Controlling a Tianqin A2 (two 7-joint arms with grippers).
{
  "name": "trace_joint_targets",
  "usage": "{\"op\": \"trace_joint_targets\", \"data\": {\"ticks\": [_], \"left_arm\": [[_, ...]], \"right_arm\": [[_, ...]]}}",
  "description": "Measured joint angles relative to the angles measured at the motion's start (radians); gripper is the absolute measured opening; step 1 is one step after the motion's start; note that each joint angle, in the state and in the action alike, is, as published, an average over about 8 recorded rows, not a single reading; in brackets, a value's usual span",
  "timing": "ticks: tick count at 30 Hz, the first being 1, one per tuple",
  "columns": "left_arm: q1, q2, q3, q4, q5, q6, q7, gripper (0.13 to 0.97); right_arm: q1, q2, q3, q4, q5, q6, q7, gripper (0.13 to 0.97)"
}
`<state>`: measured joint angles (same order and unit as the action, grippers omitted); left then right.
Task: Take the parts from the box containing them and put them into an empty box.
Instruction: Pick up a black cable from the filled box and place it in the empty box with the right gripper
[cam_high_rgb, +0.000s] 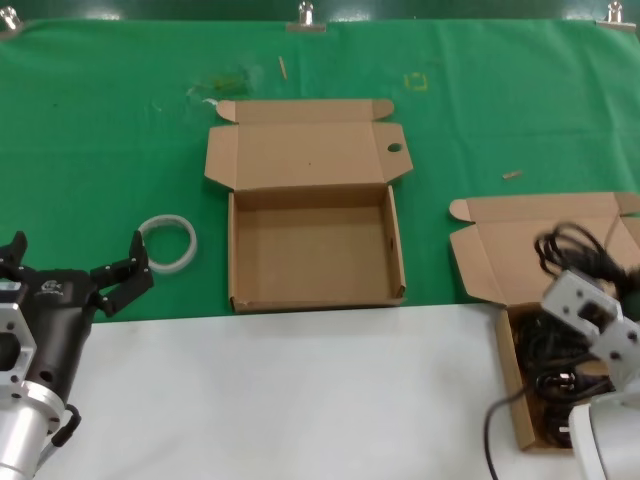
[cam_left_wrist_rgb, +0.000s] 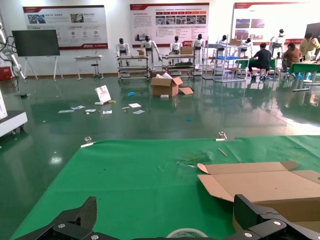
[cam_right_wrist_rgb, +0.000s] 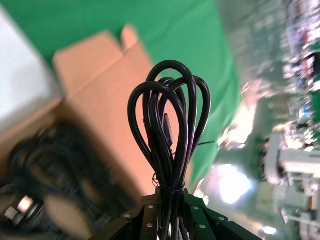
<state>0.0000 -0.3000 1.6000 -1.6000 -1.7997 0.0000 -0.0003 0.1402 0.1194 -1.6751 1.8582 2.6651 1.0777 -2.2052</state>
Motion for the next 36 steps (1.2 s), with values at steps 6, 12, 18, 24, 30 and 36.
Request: {"op": "trace_joint_targets", "data": {"ticks": [6,12,18,24,30,36], "left_arm": [[0.0,0.0,0.0,0.0,0.0,0.0,0.0,0.965],[0.0,0.0,0.0,0.0,0.0,0.0,0.0,0.965],[0.0,0.0,0.0,0.0,0.0,0.0,0.0,0.965],[0.0,0.0,0.0,0.0,0.0,0.0,0.0,0.965],[0.0,0.0,0.0,0.0,0.0,0.0,0.0,0.965],[0.0,0.0,0.0,0.0,0.0,0.0,0.0,0.965]], "right_arm": [[0.048,0.0,-0.093,0.049,-0.01,0.013,0.021,0.204],[0.119,0.0,-0.225,-0.041,0.003,-0.062,0.1,0.204],[0.19,0.0,-0.355,-0.185,0.031,-0.162,0.198,0.204],[0.237,0.0,-0.453,-0.302,0.066,-0.244,0.291,0.204],[0.279,0.001,-0.533,-0.377,0.083,-0.309,0.384,0.204],[0.323,0.001,-0.608,-0.425,0.087,-0.349,0.467,0.204]]}}
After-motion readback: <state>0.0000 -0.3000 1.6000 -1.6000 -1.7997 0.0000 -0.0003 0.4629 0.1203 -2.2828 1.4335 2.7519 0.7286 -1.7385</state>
